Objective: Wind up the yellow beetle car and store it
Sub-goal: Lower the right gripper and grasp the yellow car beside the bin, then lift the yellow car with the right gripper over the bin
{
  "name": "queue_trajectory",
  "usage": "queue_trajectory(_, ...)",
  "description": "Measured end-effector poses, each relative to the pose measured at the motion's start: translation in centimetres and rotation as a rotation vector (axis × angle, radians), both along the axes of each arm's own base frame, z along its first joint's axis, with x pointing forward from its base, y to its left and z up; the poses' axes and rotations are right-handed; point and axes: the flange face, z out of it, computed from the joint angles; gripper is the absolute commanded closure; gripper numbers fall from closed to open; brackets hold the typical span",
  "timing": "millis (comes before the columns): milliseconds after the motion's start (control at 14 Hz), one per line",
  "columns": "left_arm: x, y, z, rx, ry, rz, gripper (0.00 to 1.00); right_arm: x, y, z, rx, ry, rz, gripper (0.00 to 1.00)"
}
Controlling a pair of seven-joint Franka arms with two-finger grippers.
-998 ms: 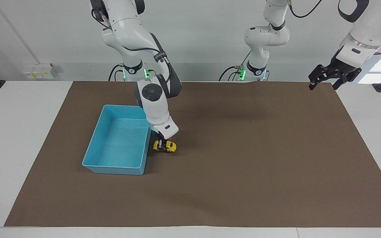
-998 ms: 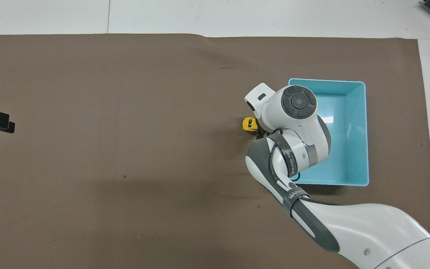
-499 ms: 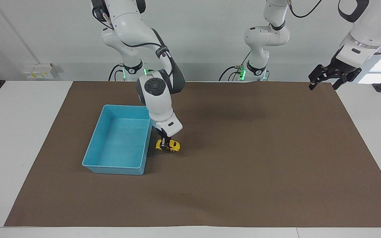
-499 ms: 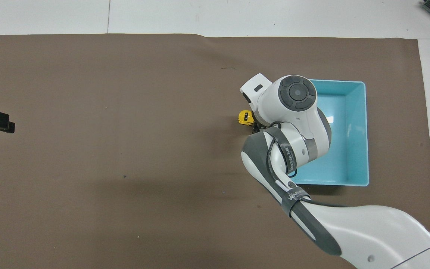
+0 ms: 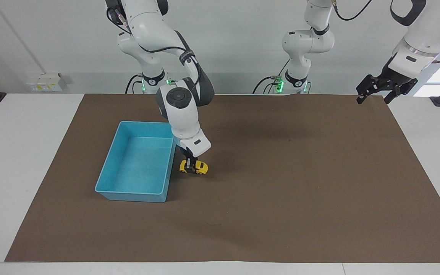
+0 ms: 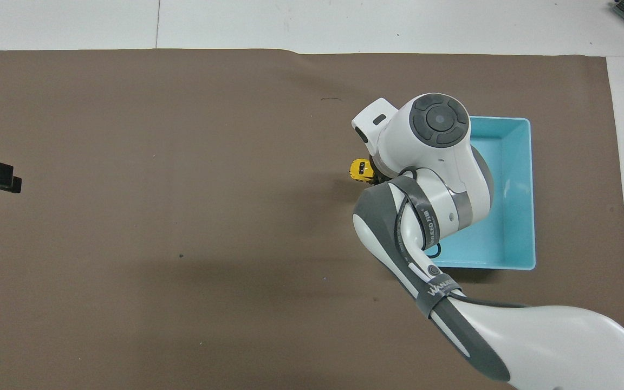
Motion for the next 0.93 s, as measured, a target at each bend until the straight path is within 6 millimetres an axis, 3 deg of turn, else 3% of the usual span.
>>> queue_trajectory(570,0.0,0.0,0.0,0.000,0.000,0.000,0.00,-0.7,-2.9,4.4,-0.017,0.010,0.034,0.94)
queue_trajectory(927,0.0,0.0,0.0,0.000,0.000,0.000,0.00,-0.8,-5.9,4.2,-0.034,0.054,0.031,0.94)
